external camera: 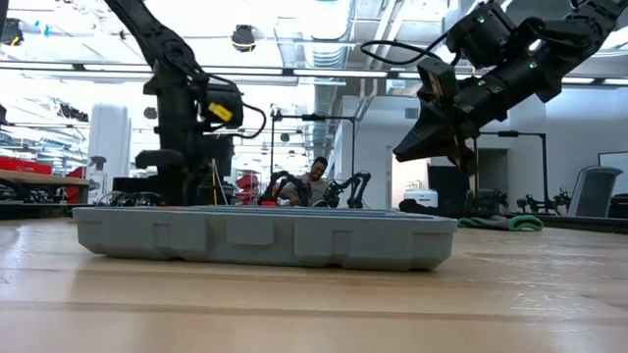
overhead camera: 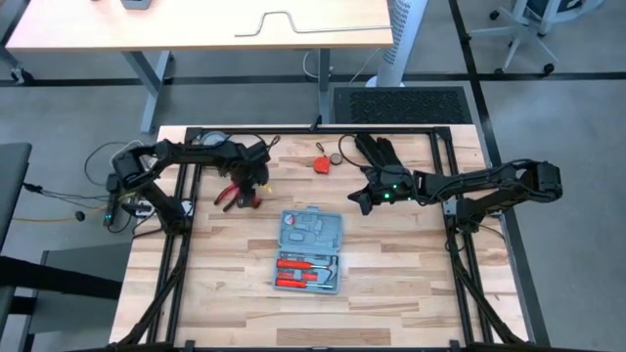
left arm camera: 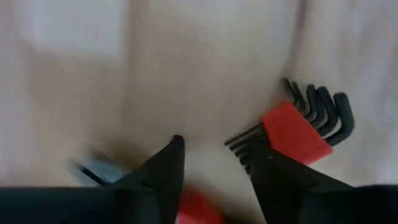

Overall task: Prefit tool cases
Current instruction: Put the orange hex key set into the gray prefit tool case

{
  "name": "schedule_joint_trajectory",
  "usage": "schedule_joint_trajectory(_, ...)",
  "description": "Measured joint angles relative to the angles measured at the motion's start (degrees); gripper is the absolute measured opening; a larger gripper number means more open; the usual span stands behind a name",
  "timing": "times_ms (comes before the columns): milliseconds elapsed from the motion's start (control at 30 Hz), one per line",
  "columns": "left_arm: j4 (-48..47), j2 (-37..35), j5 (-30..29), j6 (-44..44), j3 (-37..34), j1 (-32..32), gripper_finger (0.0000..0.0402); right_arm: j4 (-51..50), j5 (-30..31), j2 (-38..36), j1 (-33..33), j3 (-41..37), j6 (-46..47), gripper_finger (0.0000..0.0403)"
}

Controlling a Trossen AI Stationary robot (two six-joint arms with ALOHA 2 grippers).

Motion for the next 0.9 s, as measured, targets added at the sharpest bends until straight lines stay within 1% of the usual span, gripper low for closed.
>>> schedule_joint_trajectory(67, -4.69, -0.47, 2.10, -4.17, -0.29, 0.00, 0.0162, -0.09, 0.00, 0.00, 0.43, 0.00, 0.73, 0.0046)
schedule_joint_trajectory(167, -9.48, -2.33, 7.69, -8.05, -0.45, -0.09, 0.0141, -0.20, -0.02, 0.00, 0.89, 0.00, 0.92, 0.0046)
schedule_joint_trajectory(233, -13.64, -4.23, 12.12, -8.89, -0.95, -0.18, 0.0130, -0.23, -0.01, 0.00, 1.25, 0.00, 0.91, 0.0046)
schedule_joint_trajectory(267, -12.73, -5.33, 13.41, -8.85, -0.97, -0.24, 0.0126, -0.23, 0.00, 0.00, 1.26, 0.00, 0.72, 0.0046)
schedule_joint_trajectory(467, -5.21, -14.15, 13.72, -6.49, -0.68, -0.15, 0.0117, -1.53, 0.07, 0.03, 0.58, 0.00, 0.50, 0.0047)
schedule_joint_trajectory(533, -7.57, -17.23, 14.37, -4.75, -0.57, -0.41, 0.0118, -1.52, 0.08, 0.03, 0.55, 0.00, 0.50, 0.0047)
schedule_joint_trajectory(633, -14.81, -21.10, 16.84, -3.97, -0.87, -2.00, 0.0118, -1.53, 0.22, 0.03, 1.08, 0.00, 0.52, 0.0047)
schedule_joint_trajectory(733, -17.13, -25.29, 16.99, -8.70, -3.59, -4.98, 0.0118, -1.55, 0.22, 0.03, 1.95, 0.00, 0.48, 0.0047)
schedule_joint_trajectory(767, -17.12, -26.29, 15.97, -9.89, -4.06, -6.46, 0.0118, -1.59, 0.22, 0.05, 2.07, 0.00, 0.48, 0.0047)
schedule_joint_trajectory(833, -14.62, -29.07, 9.36, -13.25, -3.74, -9.42, 0.0118, -1.71, 0.21, 0.05, 2.46, 0.00, 0.48, 0.0047)
schedule_joint_trajectory(900, -13.23, -30.11, 5.90, -18.94, -3.60, -11.53, 0.0118, -2.27, 0.31, 0.05, 2.79, 0.00, 0.48, 0.0047)
